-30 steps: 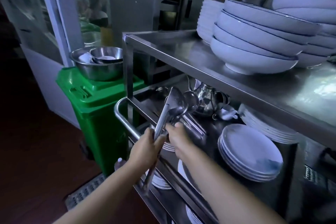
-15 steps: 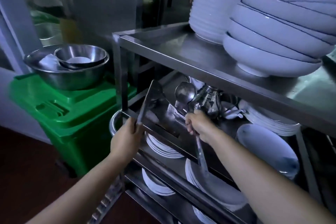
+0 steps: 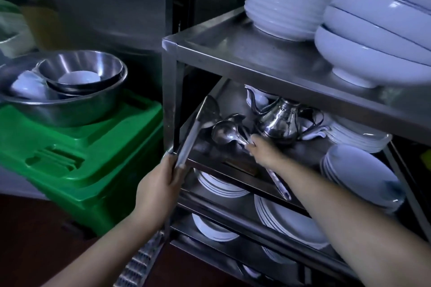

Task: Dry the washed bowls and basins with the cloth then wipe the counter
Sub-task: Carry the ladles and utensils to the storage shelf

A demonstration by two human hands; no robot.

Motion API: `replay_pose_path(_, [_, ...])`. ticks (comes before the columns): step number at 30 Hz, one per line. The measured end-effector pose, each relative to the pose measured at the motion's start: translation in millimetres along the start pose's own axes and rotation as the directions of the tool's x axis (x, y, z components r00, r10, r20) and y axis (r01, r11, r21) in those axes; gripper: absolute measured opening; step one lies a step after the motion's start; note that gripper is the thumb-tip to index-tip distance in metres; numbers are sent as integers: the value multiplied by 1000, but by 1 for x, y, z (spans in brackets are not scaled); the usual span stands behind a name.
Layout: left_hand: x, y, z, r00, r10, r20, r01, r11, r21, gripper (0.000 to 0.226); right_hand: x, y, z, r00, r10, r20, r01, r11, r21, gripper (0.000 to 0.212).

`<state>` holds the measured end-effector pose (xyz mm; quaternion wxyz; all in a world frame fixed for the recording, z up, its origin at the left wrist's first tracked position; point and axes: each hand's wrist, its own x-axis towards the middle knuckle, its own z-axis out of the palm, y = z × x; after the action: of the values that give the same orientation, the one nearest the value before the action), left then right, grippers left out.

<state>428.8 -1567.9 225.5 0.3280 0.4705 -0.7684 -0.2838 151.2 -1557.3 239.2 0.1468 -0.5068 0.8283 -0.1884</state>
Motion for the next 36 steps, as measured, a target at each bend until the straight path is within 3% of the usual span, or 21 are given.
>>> replay_pose_path(4, [4,-8,-3,1000,12,26,-12,1000,-21,18,-4,0,9,989,-141,-35,140,990,-13,11])
replay_pose_path(9, [7,-7,2,999,-21,24,23,996,-82,21,-7,3,13,971,-237,-35,233,968,-98,16])
replay_pose_path(13, [8,-2,7,998,-53,16,54,995,-88,22,-3,6,8,977,-207,42,208,901,-381,23])
replay_pose_path(20, [9,8,21,995,-104,-4,103,991,-87,22,-4,18,4,961,-274,45,270,885,-380,29])
replay_pose_path(23, [9,13,28,991,-134,-11,131,984,-122,22,-7,23,-3,944,-307,-124,278,939,-204,25])
replay_pose_path(25, [10,19,34,990,-134,-31,130,984,-124,20,-12,17,-9,922,-269,-278,293,955,48,17])
replay_pose_path(26, [11,24,38,991,-127,-49,121,985,-125,20,-14,10,-11,928,-232,-291,299,931,210,14])
replay_pose_path(29, [15,44,50,995,-86,-58,78,988,-133,26,-25,-21,-12,976,-184,-118,218,783,582,20])
replay_pose_path(33, [20,66,67,999,-24,-43,21,998,-63,20,-33,-45,-11,979,-192,-73,190,719,668,26])
replay_pose_path(36, [22,77,75,1000,11,-10,-12,994,-105,17,-34,-46,-17,987,-151,-54,141,661,737,35])
